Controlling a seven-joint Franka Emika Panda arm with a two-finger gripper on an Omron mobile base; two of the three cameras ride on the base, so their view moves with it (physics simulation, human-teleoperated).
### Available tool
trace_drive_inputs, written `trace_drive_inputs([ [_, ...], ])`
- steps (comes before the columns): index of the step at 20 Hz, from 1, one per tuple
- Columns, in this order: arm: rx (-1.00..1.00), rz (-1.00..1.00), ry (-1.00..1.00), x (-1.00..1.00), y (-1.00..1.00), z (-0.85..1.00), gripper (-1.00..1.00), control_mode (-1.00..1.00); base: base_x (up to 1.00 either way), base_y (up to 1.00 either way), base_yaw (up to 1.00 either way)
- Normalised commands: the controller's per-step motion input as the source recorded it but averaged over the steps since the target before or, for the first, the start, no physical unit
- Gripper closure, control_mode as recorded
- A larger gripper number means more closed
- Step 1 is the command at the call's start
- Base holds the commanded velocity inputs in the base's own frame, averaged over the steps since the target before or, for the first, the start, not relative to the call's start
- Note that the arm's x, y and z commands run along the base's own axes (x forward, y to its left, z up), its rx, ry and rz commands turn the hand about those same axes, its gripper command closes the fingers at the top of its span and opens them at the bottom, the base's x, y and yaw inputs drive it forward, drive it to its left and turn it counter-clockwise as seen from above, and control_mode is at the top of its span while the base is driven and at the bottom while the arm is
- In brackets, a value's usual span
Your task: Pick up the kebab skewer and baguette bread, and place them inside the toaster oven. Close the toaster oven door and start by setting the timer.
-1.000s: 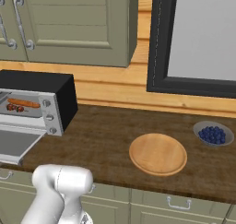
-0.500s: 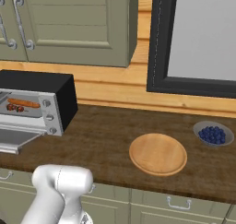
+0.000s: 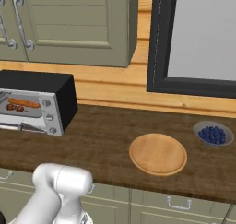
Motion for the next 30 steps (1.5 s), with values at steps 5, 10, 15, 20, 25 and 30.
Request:
trace_drive_inputs([
  [5, 0.0, 0.0, 0.0, 0.85, -0.29, 0.23, -1.0, -1.0, 0.0, 0.0, 0.0],
  [10, 0.0, 0.0, 0.0, 0.76, -0.25, 0.2, -1.0, -1.0, 0.0, 0.0, 0.0],
  [15, 0.0, 0.0, 0.0, 0.82, -0.33, 0.31, -1.0, -1.0, 0.0, 0.0, 0.0],
  [20, 0.0, 0.0, 0.0, 0.63, -0.3, 0.29, -1.0, -1.0, 0.0, 0.0, 0.0],
  [25, 0.0, 0.0, 0.0, 0.5, -0.3, 0.19, -1.0, -1.0, 0.0, 0.0, 0.0],
  [30, 0.0, 0.0, 0.01, 0.61, -0.34, 0.02, -1.0, -1.0, 0.0, 0.0, 0.0],
])
